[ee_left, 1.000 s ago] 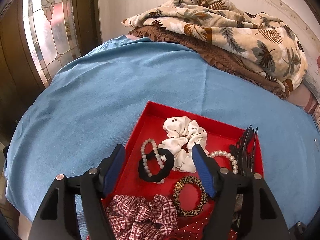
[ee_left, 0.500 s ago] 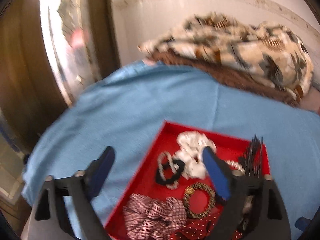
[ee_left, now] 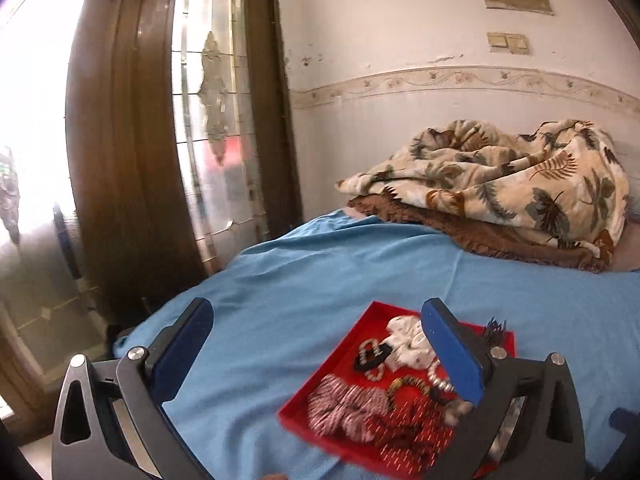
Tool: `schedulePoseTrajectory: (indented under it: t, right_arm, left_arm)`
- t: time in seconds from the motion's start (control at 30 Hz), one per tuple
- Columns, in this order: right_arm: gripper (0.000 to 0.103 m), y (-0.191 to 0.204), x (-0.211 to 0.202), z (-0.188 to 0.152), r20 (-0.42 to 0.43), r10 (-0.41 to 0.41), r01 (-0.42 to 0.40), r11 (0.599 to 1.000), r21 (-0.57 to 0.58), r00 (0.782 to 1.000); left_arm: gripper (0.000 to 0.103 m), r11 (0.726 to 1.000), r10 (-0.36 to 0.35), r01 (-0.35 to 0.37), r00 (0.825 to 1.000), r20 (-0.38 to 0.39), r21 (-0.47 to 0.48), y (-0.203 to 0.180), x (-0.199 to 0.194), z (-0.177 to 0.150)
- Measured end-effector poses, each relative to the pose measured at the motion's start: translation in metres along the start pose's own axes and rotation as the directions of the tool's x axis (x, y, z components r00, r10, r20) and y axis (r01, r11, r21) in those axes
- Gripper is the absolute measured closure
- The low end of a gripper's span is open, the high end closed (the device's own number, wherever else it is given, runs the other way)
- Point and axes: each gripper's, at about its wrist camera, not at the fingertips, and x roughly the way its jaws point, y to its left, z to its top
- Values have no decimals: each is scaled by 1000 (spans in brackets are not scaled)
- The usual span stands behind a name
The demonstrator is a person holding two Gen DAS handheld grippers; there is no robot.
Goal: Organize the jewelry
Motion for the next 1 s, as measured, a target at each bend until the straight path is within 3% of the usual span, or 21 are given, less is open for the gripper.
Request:
schedulePoseTrajectory:
  t: [0.1, 0.3, 0.57, 0.7, 0.9, 1.0]
  right_arm:
    - [26, -4, -9, -4, 12, -24, 24, 1000, 1, 1000]
    - [22, -11, -30, -13, 57, -91, 91, 996, 5, 994]
    - [15, -10, -57, -20, 122, -208, 209, 978, 12, 970]
    - [15, -7, -65, -24, 124, -228, 228, 974, 15, 966]
    - [12, -2, -71, -34, 110, -260, 260, 965, 13, 959]
    - [12, -1, -70, -36, 96, -251, 251, 968, 18, 963]
  left_arm:
    - [0, 1000, 22, -22, 999, -39, -11, 3, -16, -4]
    - [0, 996, -86, 87, 991, -103, 8, -2, -46, -15]
    - [0, 962, -255, 268, 946, -200, 42, -17, -74, -43]
    - [0, 958, -264, 281, 940, -215, 52, -22, -83, -54]
    - [0, 962, -241, 260, 952, -187, 84, -19, -93, -59]
    - [0, 961, -248, 267, 949, -197, 74, -15, -91, -60]
